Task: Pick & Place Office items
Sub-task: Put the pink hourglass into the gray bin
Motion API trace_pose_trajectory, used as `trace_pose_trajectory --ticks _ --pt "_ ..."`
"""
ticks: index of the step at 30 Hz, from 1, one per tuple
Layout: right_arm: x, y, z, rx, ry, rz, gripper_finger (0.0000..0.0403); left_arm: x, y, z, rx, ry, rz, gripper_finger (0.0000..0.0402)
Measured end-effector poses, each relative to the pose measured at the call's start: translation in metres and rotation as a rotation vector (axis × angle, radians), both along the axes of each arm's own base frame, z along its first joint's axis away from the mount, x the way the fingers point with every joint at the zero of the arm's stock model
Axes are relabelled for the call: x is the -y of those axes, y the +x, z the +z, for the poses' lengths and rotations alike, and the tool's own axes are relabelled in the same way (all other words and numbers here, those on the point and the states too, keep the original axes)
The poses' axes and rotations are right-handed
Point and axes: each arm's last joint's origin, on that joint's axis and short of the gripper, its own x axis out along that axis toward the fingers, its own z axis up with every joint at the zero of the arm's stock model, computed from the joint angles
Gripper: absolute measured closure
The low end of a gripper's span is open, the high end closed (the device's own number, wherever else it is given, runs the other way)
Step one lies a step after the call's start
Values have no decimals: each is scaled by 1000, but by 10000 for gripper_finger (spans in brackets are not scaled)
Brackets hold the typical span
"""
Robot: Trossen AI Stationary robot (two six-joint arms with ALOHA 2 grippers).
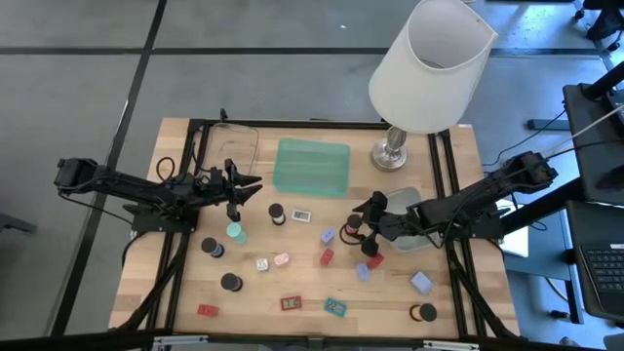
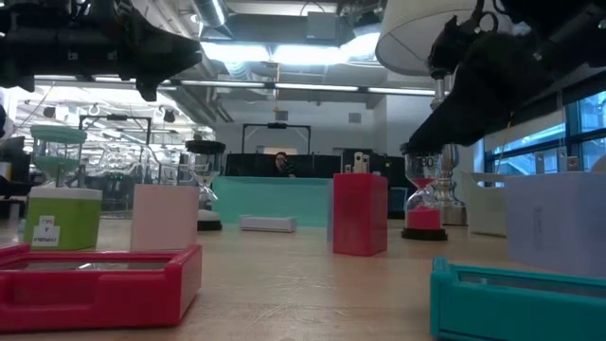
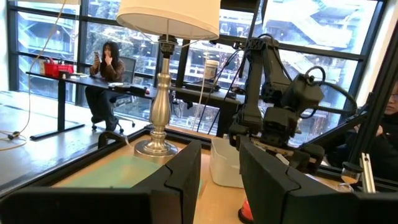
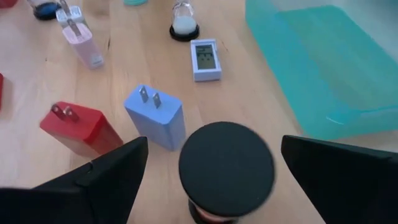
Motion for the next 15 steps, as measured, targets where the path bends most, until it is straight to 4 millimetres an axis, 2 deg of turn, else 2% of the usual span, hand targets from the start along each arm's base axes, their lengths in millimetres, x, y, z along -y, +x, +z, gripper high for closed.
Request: trace_pose_trajectory --ticks 5,11,15 --pt "-1 3 -11 -46 -43 10 30 0 0 0 -3 0 0 295" --pt "5 4 -11 -32 -94 -46 31 0 0 0 -4 0 0 295" --pt "7 5 -11 -28 -70 -63 50 0 0 0 -5 0 0 295"
